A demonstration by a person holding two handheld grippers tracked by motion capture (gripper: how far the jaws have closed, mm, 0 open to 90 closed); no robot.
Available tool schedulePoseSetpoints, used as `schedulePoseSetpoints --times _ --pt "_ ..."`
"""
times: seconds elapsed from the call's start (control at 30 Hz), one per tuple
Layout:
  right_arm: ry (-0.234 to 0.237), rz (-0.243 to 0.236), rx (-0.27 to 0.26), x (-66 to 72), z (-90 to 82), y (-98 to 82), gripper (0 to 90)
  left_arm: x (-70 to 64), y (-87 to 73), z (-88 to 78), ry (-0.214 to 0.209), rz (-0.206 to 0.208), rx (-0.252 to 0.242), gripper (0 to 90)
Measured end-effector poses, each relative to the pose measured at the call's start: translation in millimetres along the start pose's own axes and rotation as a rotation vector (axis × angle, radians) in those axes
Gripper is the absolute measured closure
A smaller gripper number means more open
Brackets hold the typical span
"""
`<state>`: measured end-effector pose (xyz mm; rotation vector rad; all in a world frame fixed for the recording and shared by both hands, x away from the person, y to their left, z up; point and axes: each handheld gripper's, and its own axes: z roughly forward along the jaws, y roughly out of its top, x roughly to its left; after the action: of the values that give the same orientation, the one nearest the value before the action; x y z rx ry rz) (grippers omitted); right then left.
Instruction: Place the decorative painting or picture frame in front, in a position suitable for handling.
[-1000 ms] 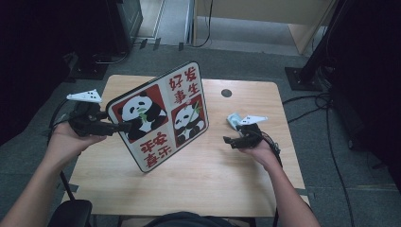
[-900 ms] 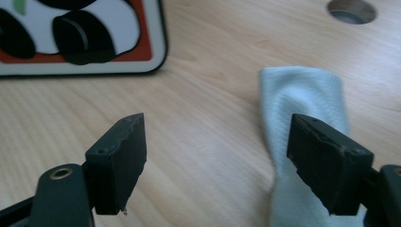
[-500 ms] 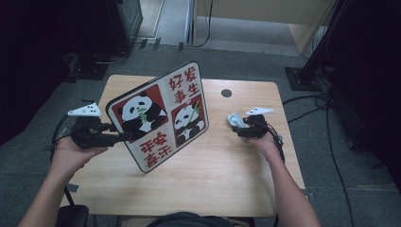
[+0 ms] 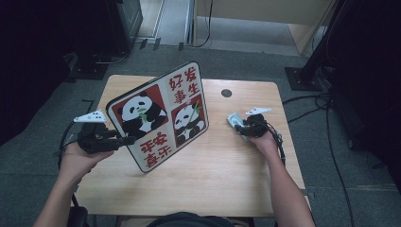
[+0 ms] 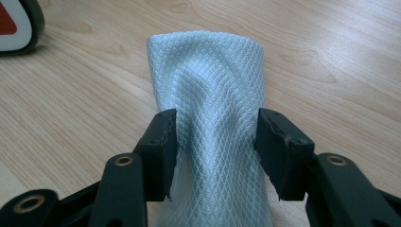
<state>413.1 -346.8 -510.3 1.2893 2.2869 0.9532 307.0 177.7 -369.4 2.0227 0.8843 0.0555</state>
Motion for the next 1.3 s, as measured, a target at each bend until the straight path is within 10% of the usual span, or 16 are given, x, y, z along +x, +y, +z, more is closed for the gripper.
schedulePoseSetpoints --times 0.53,1.3 --pt "-0.032 -0.013 -0.008 1.0 -2.7 -3.2 74.3 1.7 -8.0 5.0 -0.008 -0.015 -0.034 71.6" --pt "0.077 0.149 -0.007 -8.9 -22.0 8.0 80.2 2.5 -11.1 6.3 -0.017 -0.010 -0.047 78.7"
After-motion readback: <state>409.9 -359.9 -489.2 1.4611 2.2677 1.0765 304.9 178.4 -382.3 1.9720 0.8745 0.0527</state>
